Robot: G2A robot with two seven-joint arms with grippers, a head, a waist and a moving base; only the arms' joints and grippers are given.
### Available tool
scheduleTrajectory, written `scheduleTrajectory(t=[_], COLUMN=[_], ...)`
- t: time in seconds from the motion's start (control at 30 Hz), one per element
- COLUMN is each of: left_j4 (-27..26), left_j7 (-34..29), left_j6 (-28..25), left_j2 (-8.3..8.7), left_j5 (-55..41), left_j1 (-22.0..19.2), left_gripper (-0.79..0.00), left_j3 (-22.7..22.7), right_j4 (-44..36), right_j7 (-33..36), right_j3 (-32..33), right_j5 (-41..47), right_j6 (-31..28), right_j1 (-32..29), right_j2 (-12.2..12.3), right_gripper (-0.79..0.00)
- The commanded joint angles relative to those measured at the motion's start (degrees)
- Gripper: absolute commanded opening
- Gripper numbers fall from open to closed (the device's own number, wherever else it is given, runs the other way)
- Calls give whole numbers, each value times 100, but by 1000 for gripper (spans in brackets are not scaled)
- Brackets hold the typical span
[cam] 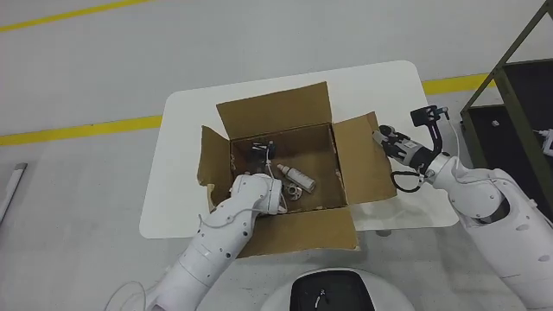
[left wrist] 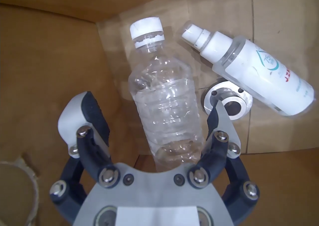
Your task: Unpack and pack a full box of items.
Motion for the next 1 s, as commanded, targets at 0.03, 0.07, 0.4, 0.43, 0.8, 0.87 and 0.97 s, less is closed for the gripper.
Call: scheduleTrajectory(t=[0.03, 0.07, 0.4, 0.43, 0.8, 0.87, 0.97], left_j4=[145, 194, 561, 576, 598, 526, 356], left_j7=[25, 40, 67, 67, 13, -8, -46], left_j6=[-34, -46, -87, -89, -153, -172, -215], left_j2=[-62, -92, -262, -272, -379, -378, -370], left_j5=[24, 23, 142, 148, 190, 211, 217], left_j1=[-27, -41, -119, -123, -132, -106, -62], left_gripper=[0, 0, -68, -117, -785, -785, -785], left_j3=[52, 64, 71, 70, -144, -210, -321], right_j4=[0, 0, 25, 27, 75, 84, 91], right_j7=[-2, -3, 18, 19, 52, 59, 65], right_j3=[0, 0, -11, -11, -22, -22, -25], right_j5=[1, 0, -7, -10, -19, -24, -30], right_j6=[-2, -3, -6, -5, -11, -11, -26], right_j1=[-3, -4, 8, 11, 80, 89, 105], right_j2=[0, -1, -2, -2, -5, -4, -4], right_gripper=[-785, -785, -785, -785, -785, -785, -785])
